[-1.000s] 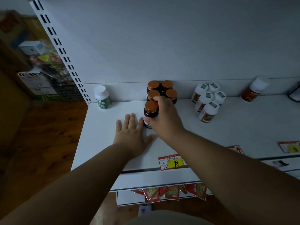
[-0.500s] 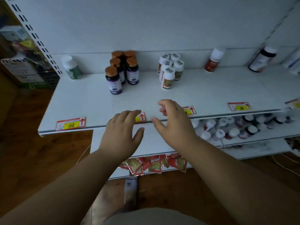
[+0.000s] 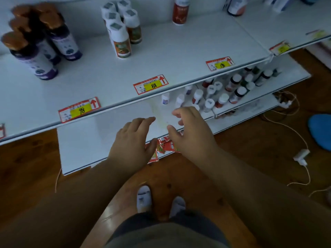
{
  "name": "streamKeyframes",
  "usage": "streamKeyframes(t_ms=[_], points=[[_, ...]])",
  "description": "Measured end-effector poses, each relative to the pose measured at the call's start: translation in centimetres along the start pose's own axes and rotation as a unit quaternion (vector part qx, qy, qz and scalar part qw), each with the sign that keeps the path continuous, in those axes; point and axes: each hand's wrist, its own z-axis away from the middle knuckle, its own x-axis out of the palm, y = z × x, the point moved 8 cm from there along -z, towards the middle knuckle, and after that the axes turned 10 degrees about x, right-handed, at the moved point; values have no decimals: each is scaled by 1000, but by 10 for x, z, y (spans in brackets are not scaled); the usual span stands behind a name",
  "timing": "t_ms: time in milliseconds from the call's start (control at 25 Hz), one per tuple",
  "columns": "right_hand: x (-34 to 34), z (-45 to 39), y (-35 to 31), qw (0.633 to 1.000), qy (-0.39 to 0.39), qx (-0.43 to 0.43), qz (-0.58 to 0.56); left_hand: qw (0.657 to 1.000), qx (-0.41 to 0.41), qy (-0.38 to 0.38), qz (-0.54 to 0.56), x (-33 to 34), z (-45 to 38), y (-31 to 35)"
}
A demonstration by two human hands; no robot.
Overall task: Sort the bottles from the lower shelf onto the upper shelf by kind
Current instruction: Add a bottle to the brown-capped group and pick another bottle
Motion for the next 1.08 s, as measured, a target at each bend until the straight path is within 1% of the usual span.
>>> streamKeyframes(t_ms=[120,240,320,400,520,640,760,960,1000,1080], points=[[37,-28,42,999,-12,38,4,1000,-10,-19,6,46,-34,-15],[80,-72,90,999,-14,52,-6,1000,-23,-5,3,97,-73,-37],[111,-100,124,998,-21,61,5,999,-46,0,5,131,-92,-53],[135,-133,159,998,-15,65,12,998,-54,-9,-10,173,-113,-68],[175,-190,193,998,-14,51,29,997,-61,-10,-36,224,-137,-104],[206,-243,197,998,8,8,56,995,-86,-3,-47,254,-151,-137],[236,-284,192,998,29,-10,51,993,-113,26,0,277,-154,-163],[284,-324,205,996,-31,-16,81,993,-105,54,23,296,-164,-173],[287,-327,208,996,-20,-17,85,993,-102,58,24,298,-166,-173],[283,-329,210,993,38,-25,110,991,-112,62,38,303,-168,-175]])
